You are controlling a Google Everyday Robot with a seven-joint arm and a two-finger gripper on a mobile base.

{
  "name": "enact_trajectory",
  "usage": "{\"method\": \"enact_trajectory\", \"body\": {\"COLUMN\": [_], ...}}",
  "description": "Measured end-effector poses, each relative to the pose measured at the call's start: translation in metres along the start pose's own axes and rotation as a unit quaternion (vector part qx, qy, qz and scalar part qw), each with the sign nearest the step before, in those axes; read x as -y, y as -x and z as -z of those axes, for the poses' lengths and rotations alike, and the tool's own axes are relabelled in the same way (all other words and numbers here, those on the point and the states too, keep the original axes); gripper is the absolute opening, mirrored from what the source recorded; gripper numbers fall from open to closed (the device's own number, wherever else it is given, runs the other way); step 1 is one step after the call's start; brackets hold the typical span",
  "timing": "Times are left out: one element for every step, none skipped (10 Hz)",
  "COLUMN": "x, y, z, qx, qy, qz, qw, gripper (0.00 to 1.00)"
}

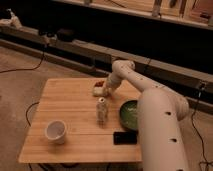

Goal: Place the white sponge in the ceramic cup

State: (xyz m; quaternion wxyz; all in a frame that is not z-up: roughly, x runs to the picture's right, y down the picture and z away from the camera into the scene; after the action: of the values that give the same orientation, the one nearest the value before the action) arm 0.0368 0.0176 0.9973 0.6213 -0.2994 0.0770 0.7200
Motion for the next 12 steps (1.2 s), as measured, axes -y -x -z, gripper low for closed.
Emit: {"method": "enact_trajectory", "body": {"x": [0.0031, 0.0042, 0.0041, 0.0038, 0.0038, 0.0032, 0.0024, 0.0016, 0.0021, 0.0018, 0.0015, 0.0016], "y": [-0.0007, -0.0011, -0.0011, -0.0013, -0.0012, -0.001, -0.0008, -0.0009, -0.0009, -0.0006, -0.0005, 0.0], "z": [-0.001, -0.0018, -0.0029, -0.0036, -0.0043, -0.005, -0.0054, -0.0057, -0.0062, -0.0065, -0.0063, -0.0058], "qx": [-0.002, -0.004, -0.005, -0.007, -0.008, -0.009, -0.01, -0.011, -0.012, -0.013, -0.013, -0.013], "qy": [-0.002, -0.005, -0.006, -0.007, -0.007, -0.007, -0.007, -0.006, -0.007, -0.006, -0.005, -0.004], "qz": [-0.004, -0.007, -0.009, -0.01, -0.012, -0.015, -0.017, -0.019, -0.021, -0.024, -0.027, -0.032], "qw": [1.0, 1.0, 0.9999, 0.9999, 0.9999, 0.9998, 0.9998, 0.9997, 0.9997, 0.9996, 0.9995, 0.9994], "gripper": [0.41, 0.41, 0.41, 0.41, 0.41, 0.4, 0.37, 0.3, 0.18, 0.13, 0.13, 0.13]}}
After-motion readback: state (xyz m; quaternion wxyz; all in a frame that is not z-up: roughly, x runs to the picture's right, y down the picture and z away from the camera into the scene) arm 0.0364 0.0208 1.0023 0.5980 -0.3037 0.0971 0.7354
